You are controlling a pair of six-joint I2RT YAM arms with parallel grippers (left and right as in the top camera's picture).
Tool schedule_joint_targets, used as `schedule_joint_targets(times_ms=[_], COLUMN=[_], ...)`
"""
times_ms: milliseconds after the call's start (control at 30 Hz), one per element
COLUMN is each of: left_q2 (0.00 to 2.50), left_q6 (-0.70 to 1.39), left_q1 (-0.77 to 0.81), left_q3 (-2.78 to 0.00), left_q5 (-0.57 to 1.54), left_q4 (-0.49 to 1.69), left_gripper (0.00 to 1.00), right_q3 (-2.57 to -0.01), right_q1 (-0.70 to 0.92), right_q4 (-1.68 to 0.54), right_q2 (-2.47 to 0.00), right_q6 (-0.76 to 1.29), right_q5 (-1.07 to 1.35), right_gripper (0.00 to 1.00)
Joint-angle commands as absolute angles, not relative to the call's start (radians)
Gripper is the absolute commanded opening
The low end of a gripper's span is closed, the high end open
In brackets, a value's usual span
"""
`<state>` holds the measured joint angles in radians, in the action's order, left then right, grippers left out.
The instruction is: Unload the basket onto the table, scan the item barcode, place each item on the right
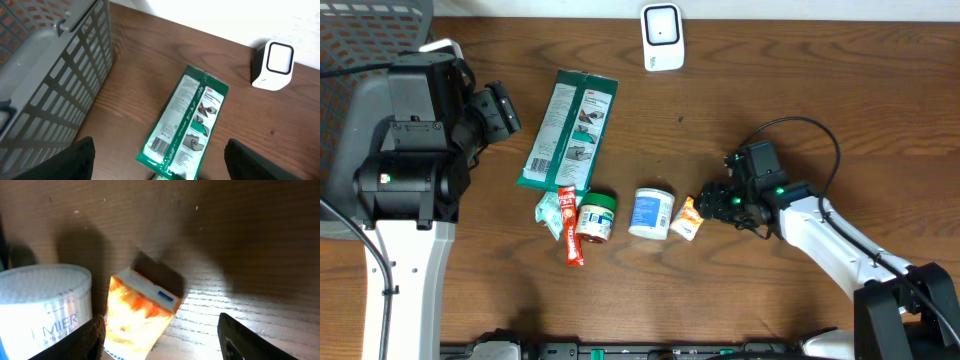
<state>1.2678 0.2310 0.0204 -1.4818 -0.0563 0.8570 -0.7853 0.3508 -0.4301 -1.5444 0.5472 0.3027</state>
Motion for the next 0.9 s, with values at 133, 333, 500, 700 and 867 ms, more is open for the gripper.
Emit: schedule_joint_targets(times_ms=[133,333,500,700,867], left_q2=[1.262,1.262,1.262,1.262,1.262], left_q6=[0.218,0.218,0.218,0.218,0.218], left_q1=[0.016,0.016,0.016,0.016,0.016], left_q3=[-1.498,-1.498,-1.498,-1.498,-1.498], left_q5=[-0.065,-0.065,-0.065,-0.065,-0.065], left_q4=[0.860,0.860,0.860,0.860,0.860], left_gripper=[0.80,0.80,0.80,0.80,0.80], right_q3=[-0.739,-0.736,-0.737,-0.785,-0.853], right_q1=[0.481,0.485,0.442,0.324,0.247], right_q4=[-0.411,-0.386,-0.387,-0.505,-0.574], right_q2=[-1.549,-1.549,-1.549,-1.530,-1.510], right_q6=[0.617,0.658,0.632,0.476,0.340], right_q5=[0.178,0.126,0.109,0.109,0.196], right_gripper=[0.67,0.52,0.49,0.52,0.58])
